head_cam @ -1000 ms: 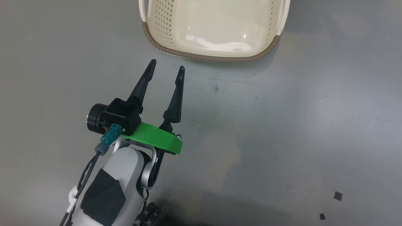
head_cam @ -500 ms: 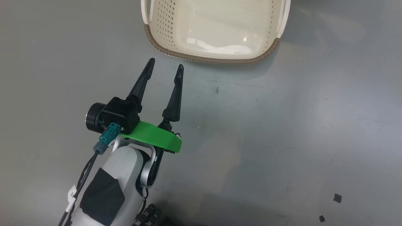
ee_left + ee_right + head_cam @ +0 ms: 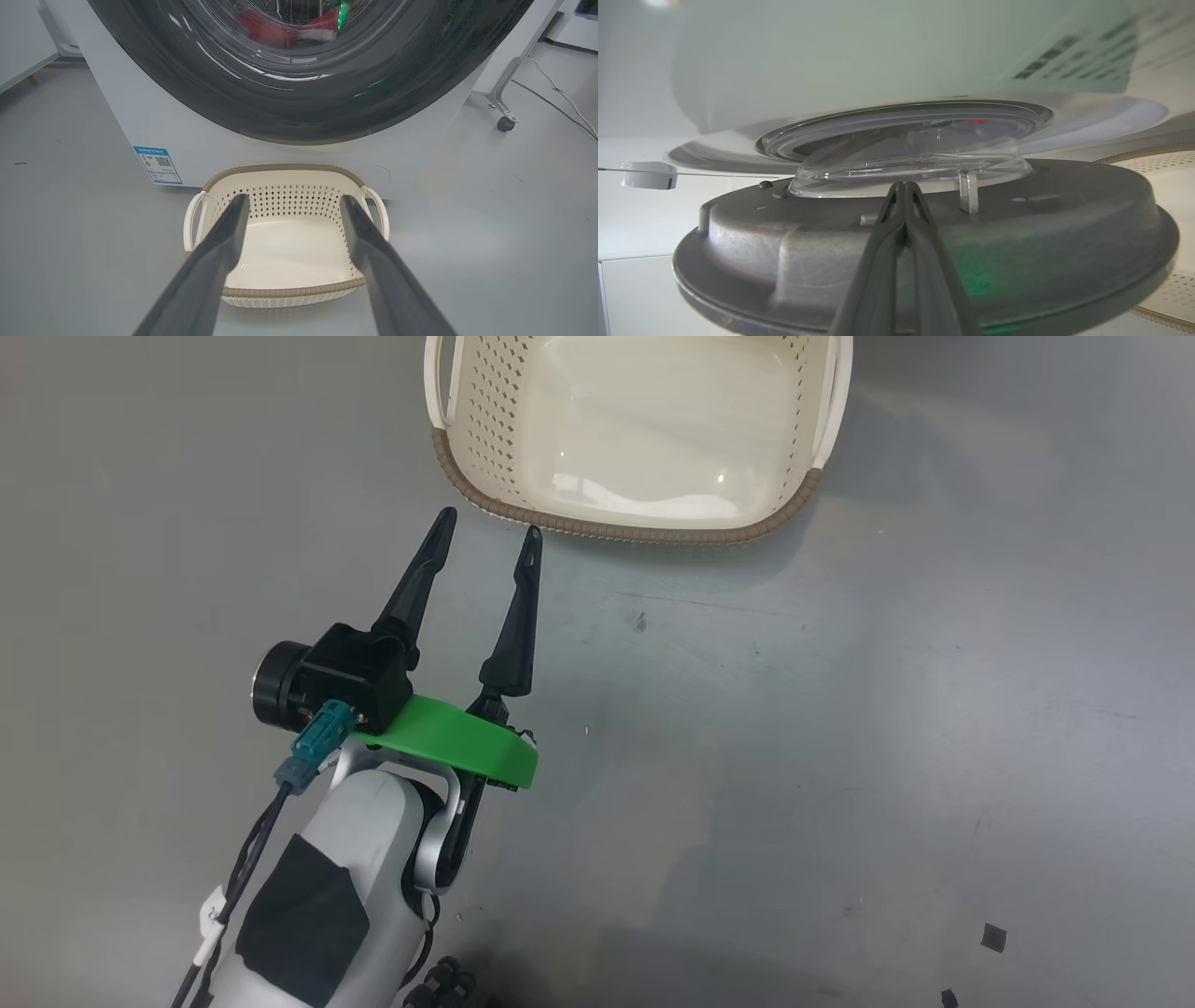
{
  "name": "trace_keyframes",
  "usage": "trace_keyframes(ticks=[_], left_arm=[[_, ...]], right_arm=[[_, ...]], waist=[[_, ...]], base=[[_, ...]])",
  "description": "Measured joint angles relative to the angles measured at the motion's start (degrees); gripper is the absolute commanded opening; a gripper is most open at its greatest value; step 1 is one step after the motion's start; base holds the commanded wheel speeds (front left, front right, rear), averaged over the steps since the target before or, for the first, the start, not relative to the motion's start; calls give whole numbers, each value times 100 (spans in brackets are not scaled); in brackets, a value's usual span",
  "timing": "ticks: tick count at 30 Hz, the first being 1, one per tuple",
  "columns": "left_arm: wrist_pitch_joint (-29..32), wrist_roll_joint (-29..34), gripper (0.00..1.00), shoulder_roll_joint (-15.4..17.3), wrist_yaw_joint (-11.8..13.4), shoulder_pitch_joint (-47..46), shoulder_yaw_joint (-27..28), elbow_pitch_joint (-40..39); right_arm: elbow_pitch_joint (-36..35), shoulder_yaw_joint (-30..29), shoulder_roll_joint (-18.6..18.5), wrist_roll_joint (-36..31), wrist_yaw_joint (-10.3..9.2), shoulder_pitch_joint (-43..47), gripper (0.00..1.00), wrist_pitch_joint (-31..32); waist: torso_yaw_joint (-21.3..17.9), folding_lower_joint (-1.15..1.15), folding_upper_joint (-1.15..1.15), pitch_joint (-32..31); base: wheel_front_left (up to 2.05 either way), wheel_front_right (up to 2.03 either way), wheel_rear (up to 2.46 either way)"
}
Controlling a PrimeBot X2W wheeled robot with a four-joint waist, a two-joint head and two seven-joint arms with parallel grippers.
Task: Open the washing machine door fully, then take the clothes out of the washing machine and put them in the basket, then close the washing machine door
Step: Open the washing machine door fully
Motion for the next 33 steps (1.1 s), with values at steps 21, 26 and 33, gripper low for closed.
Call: trace_keyframes(ticks=[21,26,33], left_arm=[[0,16,100,0,0,25,-3,113],[0,16,100,1,0,78,2,146],[0,16,100,2,0,264,2,179]], right_arm=[[290,100,92,19,2,847,0,321],[328,108,191,71,10,1080,0,376],[371,188,286,78,67,1379,0,485]], waist=[[-80,0,0,-632],[-79,0,0,-792],[-71,0,0,-1014]], base=[[0,0,0],[0,0,0],[0,0,0]])
